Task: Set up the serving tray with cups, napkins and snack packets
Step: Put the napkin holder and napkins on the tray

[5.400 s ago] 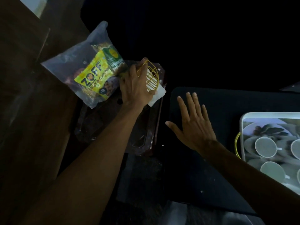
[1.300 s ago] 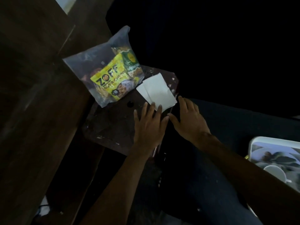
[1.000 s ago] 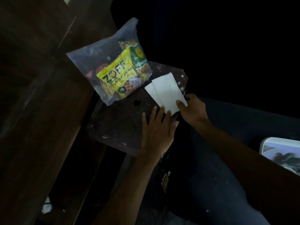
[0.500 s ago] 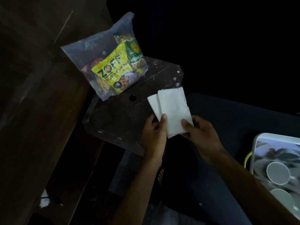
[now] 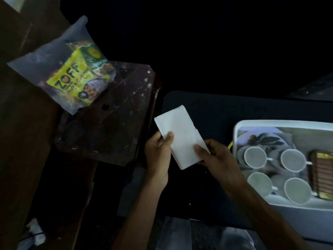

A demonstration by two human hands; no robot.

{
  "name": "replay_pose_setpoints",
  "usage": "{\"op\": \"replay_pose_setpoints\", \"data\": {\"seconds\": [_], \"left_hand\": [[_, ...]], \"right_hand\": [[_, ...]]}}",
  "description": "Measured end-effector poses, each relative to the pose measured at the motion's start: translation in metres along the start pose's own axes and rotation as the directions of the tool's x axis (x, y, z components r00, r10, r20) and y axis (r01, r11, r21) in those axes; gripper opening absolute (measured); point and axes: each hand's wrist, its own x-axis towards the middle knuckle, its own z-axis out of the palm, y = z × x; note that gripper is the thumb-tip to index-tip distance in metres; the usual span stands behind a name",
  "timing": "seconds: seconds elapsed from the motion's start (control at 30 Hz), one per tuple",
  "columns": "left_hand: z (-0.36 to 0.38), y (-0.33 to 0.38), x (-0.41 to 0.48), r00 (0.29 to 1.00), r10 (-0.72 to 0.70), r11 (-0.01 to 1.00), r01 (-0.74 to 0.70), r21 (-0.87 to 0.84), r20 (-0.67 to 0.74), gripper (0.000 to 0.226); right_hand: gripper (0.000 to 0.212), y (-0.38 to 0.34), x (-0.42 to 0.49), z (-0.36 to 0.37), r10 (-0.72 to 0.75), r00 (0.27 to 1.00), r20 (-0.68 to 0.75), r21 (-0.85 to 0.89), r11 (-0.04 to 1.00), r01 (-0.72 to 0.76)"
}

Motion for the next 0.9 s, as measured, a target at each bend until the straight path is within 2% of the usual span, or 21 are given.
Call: {"op": "replay_pose_setpoints", "data": {"seconds": [0.1,0.2,0.27,0.37,0.43,0.5,0.57,0.67,0.73,0.8,0.83,0.9], "left_hand": [[0.028,-0.004,-0.021,0.998,-0.035,0.999,0.035,-0.003,0.052,0.018],[0.057,-0.011,-0.042,0.987,-0.029,1.0,0.027,0.014,0.156,0.018],[0.077,-0.015,-0.051,0.981,0.033,0.997,-0.044,0.056,0.193,0.014],[0.111,-0.014,-0.06,0.953,0.165,0.969,-0.205,0.139,0.253,0.036],[0.137,-0.011,-0.064,0.891,0.278,0.895,-0.376,0.24,0.359,0.042],[0.167,-0.007,-0.066,0.798,0.353,0.772,-0.544,0.329,0.489,0.032],[0.2,-0.003,-0.071,0.694,0.369,0.624,-0.678,0.388,0.619,0.019],[0.248,-0.003,-0.083,0.581,0.379,0.478,-0.789,0.385,0.721,0.015],[0.28,-0.008,-0.093,0.519,0.429,0.384,-0.846,0.371,0.739,0.014],[0.309,-0.018,-0.102,0.48,0.469,0.298,-0.876,0.379,0.741,0.013],[0.321,-0.024,-0.106,0.481,0.469,0.288,-0.876,0.386,0.741,0.014],[0.34,-0.037,-0.109,0.495,0.436,0.31,-0.867,0.391,0.751,0.015]], "right_hand": [[0.018,0.006,-0.014,-0.027,-0.042,0.998,-0.036,0.016,0.999,0.043],[0.014,0.008,-0.026,-0.059,-0.153,0.98,-0.131,-0.067,0.987,0.146],[0.01,0.013,-0.034,-0.084,-0.228,0.953,-0.199,-0.18,0.964,0.193],[0.008,0.025,-0.048,-0.129,-0.31,0.9,-0.307,-0.345,0.917,0.198],[0.011,0.034,-0.057,-0.159,-0.345,0.867,-0.359,-0.432,0.885,0.173],[0.013,0.043,-0.066,-0.187,-0.36,0.84,-0.406,-0.482,0.865,0.138],[0.013,0.052,-0.073,-0.211,-0.35,0.805,-0.478,-0.46,0.881,0.11],[0.014,0.061,-0.085,-0.241,-0.367,0.727,-0.58,-0.442,0.892,0.098],[0.017,0.07,-0.09,-0.261,-0.419,0.639,-0.645,-0.501,0.863,0.061],[0.021,0.081,-0.094,-0.277,-0.455,0.558,-0.694,-0.539,0.842,0.016],[0.023,0.086,-0.094,-0.283,-0.451,0.537,-0.713,-0.533,0.846,0.003],[0.024,0.098,-0.093,-0.29,-0.421,0.537,-0.731,-0.512,0.858,-0.023]]}}
